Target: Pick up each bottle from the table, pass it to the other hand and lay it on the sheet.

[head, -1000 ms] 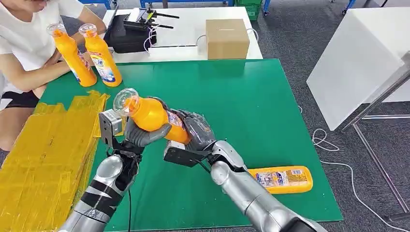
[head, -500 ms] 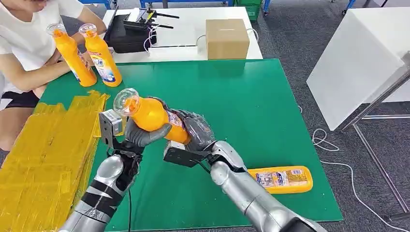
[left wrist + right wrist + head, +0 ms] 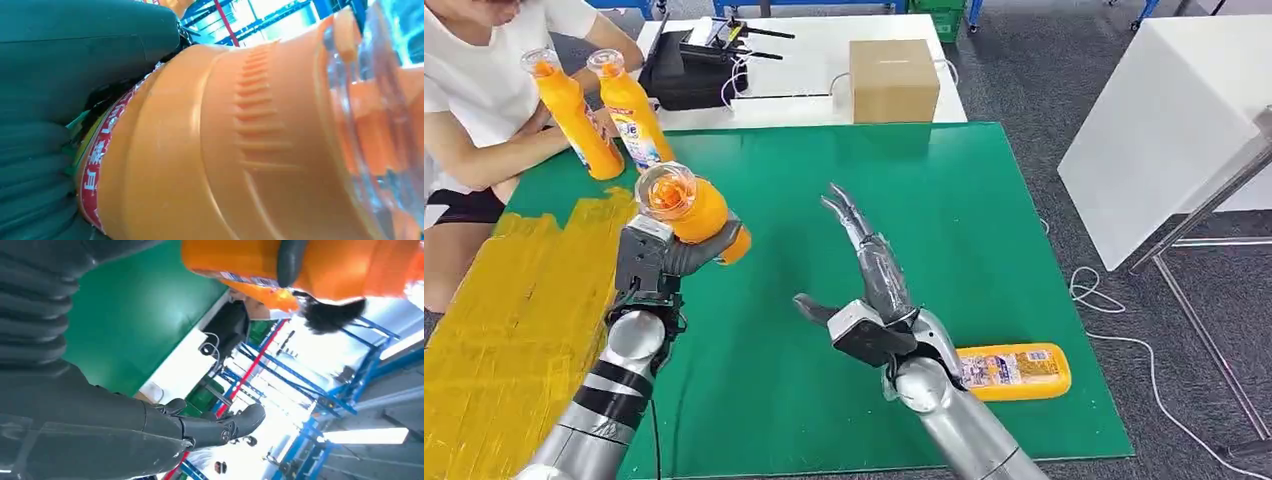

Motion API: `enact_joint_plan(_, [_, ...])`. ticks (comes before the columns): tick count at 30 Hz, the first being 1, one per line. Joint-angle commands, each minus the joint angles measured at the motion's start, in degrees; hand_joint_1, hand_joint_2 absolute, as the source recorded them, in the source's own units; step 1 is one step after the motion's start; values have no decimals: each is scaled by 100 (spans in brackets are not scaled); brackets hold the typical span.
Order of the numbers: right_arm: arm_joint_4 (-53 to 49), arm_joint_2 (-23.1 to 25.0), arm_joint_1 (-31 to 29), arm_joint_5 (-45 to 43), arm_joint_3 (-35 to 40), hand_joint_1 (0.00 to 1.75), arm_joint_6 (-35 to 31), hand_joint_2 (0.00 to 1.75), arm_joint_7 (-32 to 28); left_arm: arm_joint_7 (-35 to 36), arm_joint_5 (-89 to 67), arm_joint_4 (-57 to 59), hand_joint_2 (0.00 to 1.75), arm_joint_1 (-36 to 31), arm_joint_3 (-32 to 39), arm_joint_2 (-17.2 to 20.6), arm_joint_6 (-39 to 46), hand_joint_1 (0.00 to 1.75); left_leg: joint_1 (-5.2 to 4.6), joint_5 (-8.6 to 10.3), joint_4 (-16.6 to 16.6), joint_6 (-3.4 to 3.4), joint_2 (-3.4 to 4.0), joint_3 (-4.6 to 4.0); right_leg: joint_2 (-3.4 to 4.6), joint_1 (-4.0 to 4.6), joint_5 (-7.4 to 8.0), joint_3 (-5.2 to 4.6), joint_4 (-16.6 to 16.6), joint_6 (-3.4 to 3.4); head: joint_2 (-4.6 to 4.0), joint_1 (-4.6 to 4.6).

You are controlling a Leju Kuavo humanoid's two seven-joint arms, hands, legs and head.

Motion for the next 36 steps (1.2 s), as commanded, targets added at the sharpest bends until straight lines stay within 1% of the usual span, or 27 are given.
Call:
enact_joint_plan(1, [-338, -282, -1, -22, -108, 0, 46, 0, 19, 18, 0, 302, 175, -319, 111, 52, 1, 175, 12, -12, 1, -7, -15, 26, -17, 12, -13, 32, -4, 3, 0, 2])
enact_joint_plan(2, [-338, -282, -1, -22, -108, 0, 46, 0, 19, 18, 0, 302, 175, -319, 111, 52, 1, 175, 5, -4, -1, -4, -9, 11, -10, 5, -6, 14, -3, 2, 0, 0])
enact_joint_plan(3, [-338, -282, -1, -22, -108, 0, 46, 0, 19, 18, 0, 302, 175, -319, 111, 52, 1, 175, 8, -9, 0, -5, -10, 19, -11, 8, -9, 22, -3, 2, 0, 2])
enact_joint_plan(6, [-338, -282, -1, -22, -108, 0, 46, 0, 19, 18, 0, 302, 175, -319, 111, 52, 1, 175, 3, -2, -1, -3, -6, 5, -7, 4, -3, 7, -3, 2, 0, 0])
enact_joint_plan(8, [-319, -260, 1, -52, -132, 0, 24, 0, -55, 34, -88, 312, 175, -321, 122, 51, 83, 175, 10, -10, -1, -6, -11, 24, -12, 10, -10, 28, -4, 3, 0, 2])
enact_joint_plan(9, [-430, -283, 66, -103, -202, 0, -41, 0, -153, 40, -126, 302, 175, -300, 167, 56, 108, 175, 5, -3, 0, -3, -7, 7, -8, 5, -3, 10, -2, 2, 0, 0])
enact_joint_plan(12, [-940, -447, 386, -276, -430, 0, -95, 0, -270, 38, -205, 235, 175, -197, 277, 134, 141, 175, 6, -4, -2, -3, -10, 11, -11, 6, -5, 15, -5, 2, 0, 0])
enact_joint_plan(14, [-1293, -531, 632, -327, -602, 0, -120, 0, -323, 35, -479, 204, 175, -121, 342, 184, 345, 175, 3, -3, -6, -2, -13, 13, -14, 3, -6, 16, -6, 3, 0, 0])
enact_joint_plan(15, [-1393, -539, 708, -366, -659, 0, -104, 0, -348, 32, -798, 221, 175, -111, 364, 200, 609, 175, 3, -3, -6, -2, -12, 10, -12, 3, -6, 14, -6, 3, 0, 0])
enact_joint_plan(16, [-1472, -538, 764, -391, -707, 0, -68, 175, -364, 77, -1355, 238, 175, -94, 375, 196, 1054, 175, 3, -3, -5, -2, -8, 9, -8, 3, -5, 12, -5, 2, 0, 0])
enact_joint_plan(18, [-1608, -532, 840, -360, -793, 0, -107, 175, -383, 328, -2460, 306, 175, -93, 365, 243, 1607, 175, 7, -11, -7, -4, -11, 28, -13, 7, -12, 33, -8, 4, 0, 2])
enact_joint_plan(19, [-1681, -526, 872, -373, -843, 0, -124, 175, -408, 521, -3033, 365, 175, -96, 390, 255, 1824, 175, 1, -3, -4, -2, -7, 5, -7, 0, -4, 10, -3, 2, 0, 0])
enact_joint_plan(20, [-1746, -526, 902, -408, -889, 0, -130, 175, -432, 687, -3651, 450, 175, -111, 410, 288, 2023, 175, 4, -6, -5, -3, -6, 12, -7, 3, -6, 16, -5, 3, 0, 0])
enact_joint_plan(21, [-1903, -584, 910, -534, -937, 0, -274, 175, -603, 2285, -5628, 1170, 175, -411, 56, 884, 1840, 175, 3, -6, -5, -3, -6, 12, -6, 2, -5, 16, -4, 2, 0, 0])
enact_joint_plan(22, [-2029, -667, 914, -588, -929, 0, -292, 175, -555, 2855, -7788, 1815, 175, -642, -199, 952, 2094, 175, 6, -9, -8, -4, -6, 24, -7, 5, -8, 27, -7, 2, 0, 0])
enact_joint_plan(26, [-2085, -701, 925, -603, -932, 0, -292, 175, -527, 2788, -7844, 1953, 175, -690, -145, 948, 2094, 175, -1, -1, -7, -3, -17, 19, -18, -1, -5, 22, -5, 2, 0, 2])
enact_joint_plan(27, [-2085, -701, 925, -603, -932, 0, -292, 175, -527, 2788, -7844, 1953, 175, -690, -145, 948, 2094, 175, 6, -3, -10, -7, -4, 31, -6, 6, -2, 31, -11, 0, 0, 2])
enact_joint_plan(28, [-2085, -701, 925, -603, -932, 0, -292, 175, -527, 2788, -7844, 1953, 175, -690, -145, 948, 2094, 175, 5, -4, -2, -4, 12, 11, 9, 4, 2, 10, -5, 0, 0, -2])
enact_joint_plan(29, [-2085, -701, 925, -603, -932, 0, -292, 175, -527, 2788, -7844, 1953, 175, -690, -145, 948, 2094, 175, 5, -5, -3, -4, 18, 15, 10, 4, -1, 13, -5, -1, 0, 2])
enact_joint_plan(34, [-2085, -701, 925, -603, -932, 0, -292, 175, -527, 2788, -7844, 1953, 175, -690, -145, 948, 2094, 175, 6, -6, -2, -4, 10, 23, 4, 13, -7, 22, -4, 2, 0, -2])
enact_joint_plan(36, [-2085, -701, 925, -603, -932, 0, -292, 175, -527, 2788, -7844, 1953, 175, -690, -145, 948, 2094, 175, 5, -4, -2, -2, 21, 15, 13, 11, -2, 12, -4, 2, 0, 2])
